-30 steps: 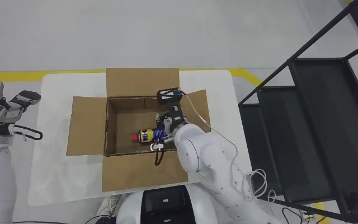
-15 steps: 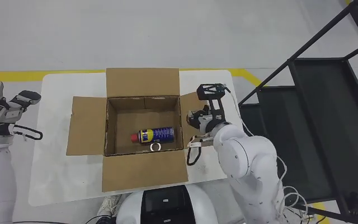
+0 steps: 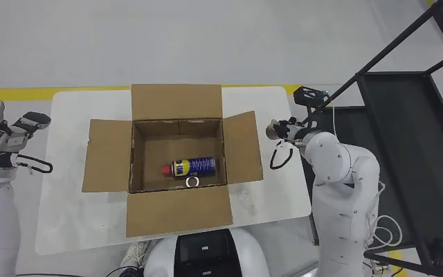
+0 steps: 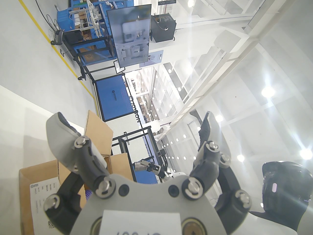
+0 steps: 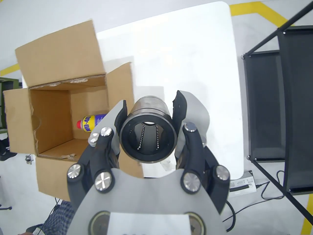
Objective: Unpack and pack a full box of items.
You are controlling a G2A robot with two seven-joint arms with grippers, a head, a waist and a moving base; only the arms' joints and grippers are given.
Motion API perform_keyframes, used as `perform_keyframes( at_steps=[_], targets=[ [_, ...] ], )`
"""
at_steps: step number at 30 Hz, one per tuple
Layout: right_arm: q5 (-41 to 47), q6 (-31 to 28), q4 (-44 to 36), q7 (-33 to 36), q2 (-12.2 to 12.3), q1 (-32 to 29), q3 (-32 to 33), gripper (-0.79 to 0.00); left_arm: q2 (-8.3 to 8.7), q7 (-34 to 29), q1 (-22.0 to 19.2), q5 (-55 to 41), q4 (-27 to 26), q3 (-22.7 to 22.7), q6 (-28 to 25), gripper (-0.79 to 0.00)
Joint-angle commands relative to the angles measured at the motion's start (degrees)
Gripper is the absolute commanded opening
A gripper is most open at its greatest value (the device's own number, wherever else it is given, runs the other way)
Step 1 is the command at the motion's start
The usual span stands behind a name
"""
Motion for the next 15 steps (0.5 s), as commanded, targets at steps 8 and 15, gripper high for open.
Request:
perform_keyframes(
  at_steps=[8, 15],
  targets=[
    [3.8, -1.2, 16.4, -4.1, 0.8, 3.0, 3.5, -0.785, 0.00, 0.0, 0.0, 0.0, 0.0, 0.0, 0.0, 0.000],
    [4.9, 0.0, 30.1, -12.4, 0.9, 6.2, 2.2, -0.785, 0.00, 0.0, 0.0, 0.0, 0.0, 0.0, 0.0, 0.000]
  ],
)
